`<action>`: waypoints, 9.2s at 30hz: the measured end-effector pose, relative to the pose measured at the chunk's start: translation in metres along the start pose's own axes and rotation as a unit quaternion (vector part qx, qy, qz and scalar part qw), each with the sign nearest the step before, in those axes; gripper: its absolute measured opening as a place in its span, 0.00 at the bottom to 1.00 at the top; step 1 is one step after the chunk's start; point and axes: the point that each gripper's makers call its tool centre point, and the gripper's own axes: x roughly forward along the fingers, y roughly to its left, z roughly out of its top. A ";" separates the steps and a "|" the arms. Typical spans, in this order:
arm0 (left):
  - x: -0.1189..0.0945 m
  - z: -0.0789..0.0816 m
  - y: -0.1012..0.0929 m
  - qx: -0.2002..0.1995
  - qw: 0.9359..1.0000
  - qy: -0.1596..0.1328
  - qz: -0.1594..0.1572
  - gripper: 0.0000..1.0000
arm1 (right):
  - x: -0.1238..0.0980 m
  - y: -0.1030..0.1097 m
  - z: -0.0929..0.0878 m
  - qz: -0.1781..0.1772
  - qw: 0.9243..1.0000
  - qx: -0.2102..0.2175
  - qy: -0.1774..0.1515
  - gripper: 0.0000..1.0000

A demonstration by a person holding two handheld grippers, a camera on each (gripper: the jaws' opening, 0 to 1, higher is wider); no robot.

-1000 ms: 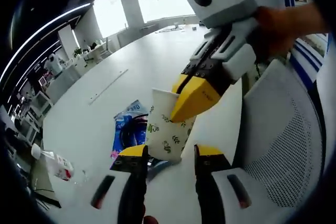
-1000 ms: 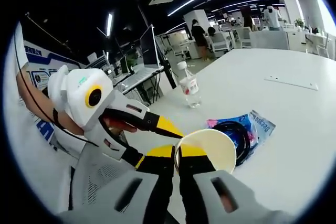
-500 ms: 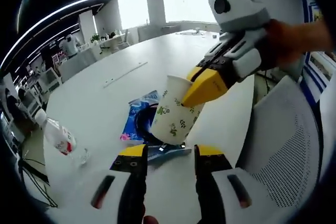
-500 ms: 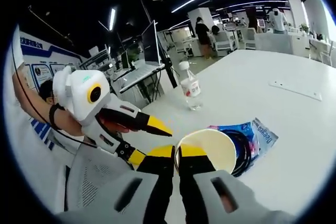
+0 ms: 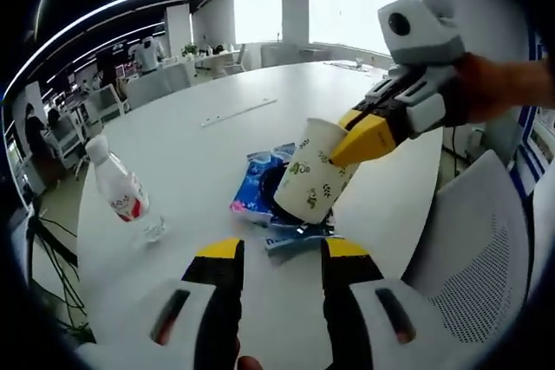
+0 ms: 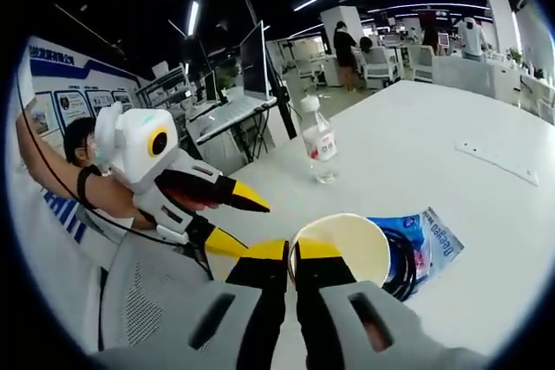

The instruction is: Arrange the tabletop items into an orderly group along one side of the table until the central work area is clear of visible clutter.

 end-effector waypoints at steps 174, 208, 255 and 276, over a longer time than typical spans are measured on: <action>-0.030 -0.014 0.036 -0.097 0.995 -0.035 0.017 0.33 | 0.033 -0.094 0.003 -0.100 0.959 -0.227 0.134 0.14; -0.015 0.012 0.006 -0.105 0.994 -0.035 0.020 0.35 | -0.054 -0.115 -0.066 -0.155 0.981 -0.066 0.091 0.17; -0.047 -0.001 0.031 -0.125 0.989 -0.046 0.061 0.36 | 0.013 -0.116 -0.060 -0.141 0.986 0.037 0.078 0.23; -0.051 -0.011 0.034 -0.136 0.988 -0.041 0.068 0.36 | 0.042 -0.132 -0.075 -0.140 0.982 0.059 0.110 0.22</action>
